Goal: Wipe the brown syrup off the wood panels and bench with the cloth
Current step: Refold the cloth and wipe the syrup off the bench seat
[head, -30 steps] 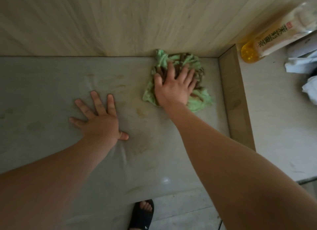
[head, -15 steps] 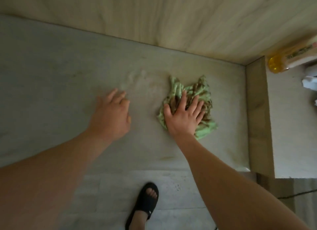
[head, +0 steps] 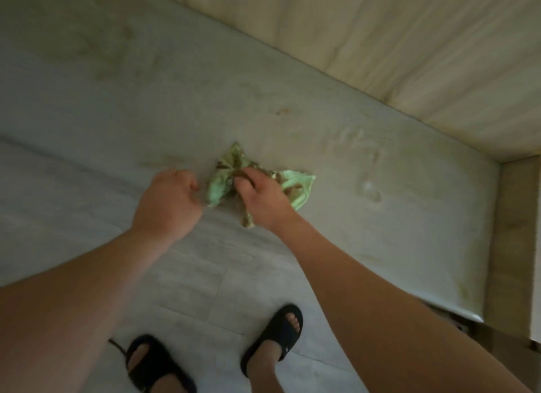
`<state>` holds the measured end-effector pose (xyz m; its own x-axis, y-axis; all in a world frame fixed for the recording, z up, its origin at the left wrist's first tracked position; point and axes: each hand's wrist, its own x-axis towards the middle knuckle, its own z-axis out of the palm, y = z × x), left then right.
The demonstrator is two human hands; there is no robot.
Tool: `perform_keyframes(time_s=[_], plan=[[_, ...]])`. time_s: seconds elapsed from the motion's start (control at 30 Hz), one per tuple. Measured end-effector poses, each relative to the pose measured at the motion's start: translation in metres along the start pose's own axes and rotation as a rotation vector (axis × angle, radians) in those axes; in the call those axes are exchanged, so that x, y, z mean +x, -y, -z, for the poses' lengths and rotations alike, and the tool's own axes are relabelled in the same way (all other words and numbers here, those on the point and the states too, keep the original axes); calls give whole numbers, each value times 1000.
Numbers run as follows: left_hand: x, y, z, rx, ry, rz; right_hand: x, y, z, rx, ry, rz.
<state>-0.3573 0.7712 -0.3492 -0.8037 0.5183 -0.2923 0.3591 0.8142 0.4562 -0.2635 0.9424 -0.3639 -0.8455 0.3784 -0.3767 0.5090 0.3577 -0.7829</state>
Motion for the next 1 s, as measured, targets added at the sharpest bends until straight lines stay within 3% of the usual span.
perform_keyframes(time_s=[0.1, 0.23, 0.33, 0.5, 0.57, 0.73, 1.0], plan=[[-10, 15, 49, -161, 13, 50, 3, 63, 2, 411, -122, -299], [-21, 27, 128, -321, 63, 26, 3, 147, -2, 861, -39, -333], [-36, 36, 196, -432, 94, 46, -9, 212, -4, 950, 83, -311], [-66, 37, 291, -1066, 16, 305, -38, 316, -18, 882, 207, -267], [-77, 29, 318, -1175, 20, 362, -52, 348, -21, 841, 266, -240], [-114, -9, 388, -1175, -34, 286, -89, 413, 0, 669, 345, -31], [-172, -56, 488, -639, -188, 294, -137, 493, 59, 583, 420, -14]])
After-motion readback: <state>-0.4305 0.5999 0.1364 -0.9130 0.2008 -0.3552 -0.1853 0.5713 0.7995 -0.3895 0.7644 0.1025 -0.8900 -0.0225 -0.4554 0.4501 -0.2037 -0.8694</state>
